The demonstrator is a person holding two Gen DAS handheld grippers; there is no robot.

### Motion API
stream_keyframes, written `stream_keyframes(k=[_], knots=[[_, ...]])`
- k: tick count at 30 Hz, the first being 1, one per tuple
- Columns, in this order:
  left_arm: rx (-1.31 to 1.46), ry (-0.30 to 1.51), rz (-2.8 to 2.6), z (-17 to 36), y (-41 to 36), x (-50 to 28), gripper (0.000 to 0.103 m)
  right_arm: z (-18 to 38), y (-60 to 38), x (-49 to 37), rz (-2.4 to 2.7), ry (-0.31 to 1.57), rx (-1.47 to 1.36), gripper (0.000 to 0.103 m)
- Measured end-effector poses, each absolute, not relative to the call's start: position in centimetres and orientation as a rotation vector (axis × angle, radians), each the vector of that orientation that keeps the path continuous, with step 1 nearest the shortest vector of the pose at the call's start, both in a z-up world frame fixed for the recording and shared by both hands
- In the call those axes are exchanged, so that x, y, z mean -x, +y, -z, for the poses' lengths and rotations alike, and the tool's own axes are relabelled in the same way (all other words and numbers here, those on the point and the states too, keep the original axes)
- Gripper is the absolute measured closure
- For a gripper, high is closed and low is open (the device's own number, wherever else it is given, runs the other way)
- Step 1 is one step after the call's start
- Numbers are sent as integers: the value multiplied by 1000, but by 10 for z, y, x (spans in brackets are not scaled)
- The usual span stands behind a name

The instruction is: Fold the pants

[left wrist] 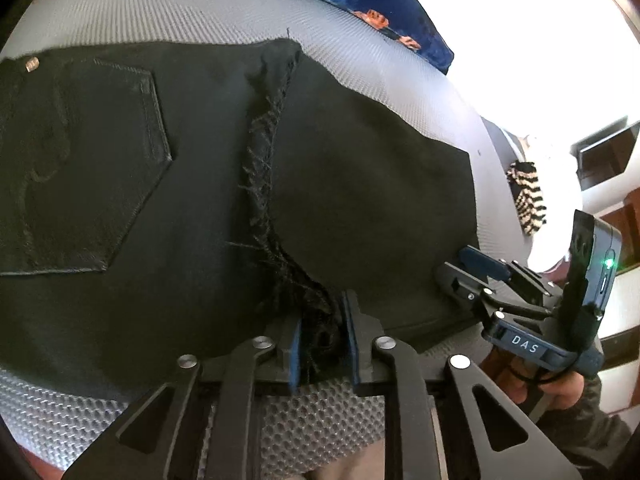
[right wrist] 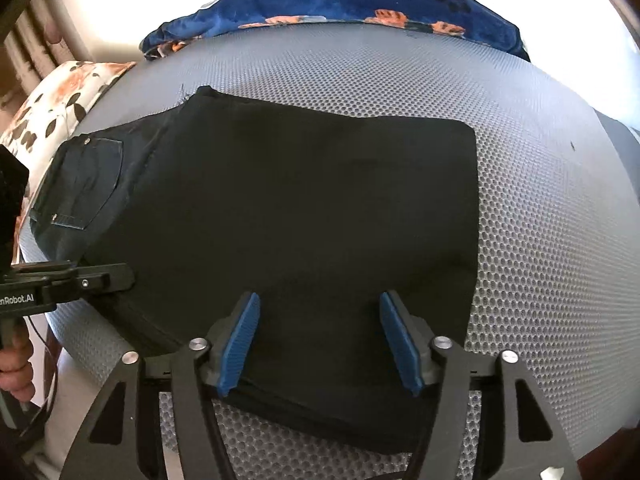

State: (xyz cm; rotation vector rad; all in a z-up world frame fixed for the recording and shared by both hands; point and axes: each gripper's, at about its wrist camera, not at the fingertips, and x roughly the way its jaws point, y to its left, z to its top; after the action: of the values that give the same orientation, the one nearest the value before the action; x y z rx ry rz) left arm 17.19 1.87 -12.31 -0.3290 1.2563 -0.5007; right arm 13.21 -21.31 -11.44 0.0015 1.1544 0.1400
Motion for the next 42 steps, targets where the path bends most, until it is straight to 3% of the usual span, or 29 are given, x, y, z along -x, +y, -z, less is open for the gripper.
stream_keyframes(k=[10, 14, 26, 37, 42], knots=[[89, 1008, 432, 79, 14, -175, 74, 108, -217, -130, -162, 1136, -17, 43], [46, 937, 499, 70, -2, -191, 67, 97, -226, -135, -149, 1087, -28, 43], [-42, 1016, 585, 108, -51, -260, 67, 102, -246, -202, -77, 1084, 18, 46], [87, 1043, 540, 109, -32, -270, 67, 112, -240, -216, -48, 1106, 45, 41], [206, 1012, 462, 86, 22, -236, 58, 112, -236, -196, -65, 1121, 27, 41]])
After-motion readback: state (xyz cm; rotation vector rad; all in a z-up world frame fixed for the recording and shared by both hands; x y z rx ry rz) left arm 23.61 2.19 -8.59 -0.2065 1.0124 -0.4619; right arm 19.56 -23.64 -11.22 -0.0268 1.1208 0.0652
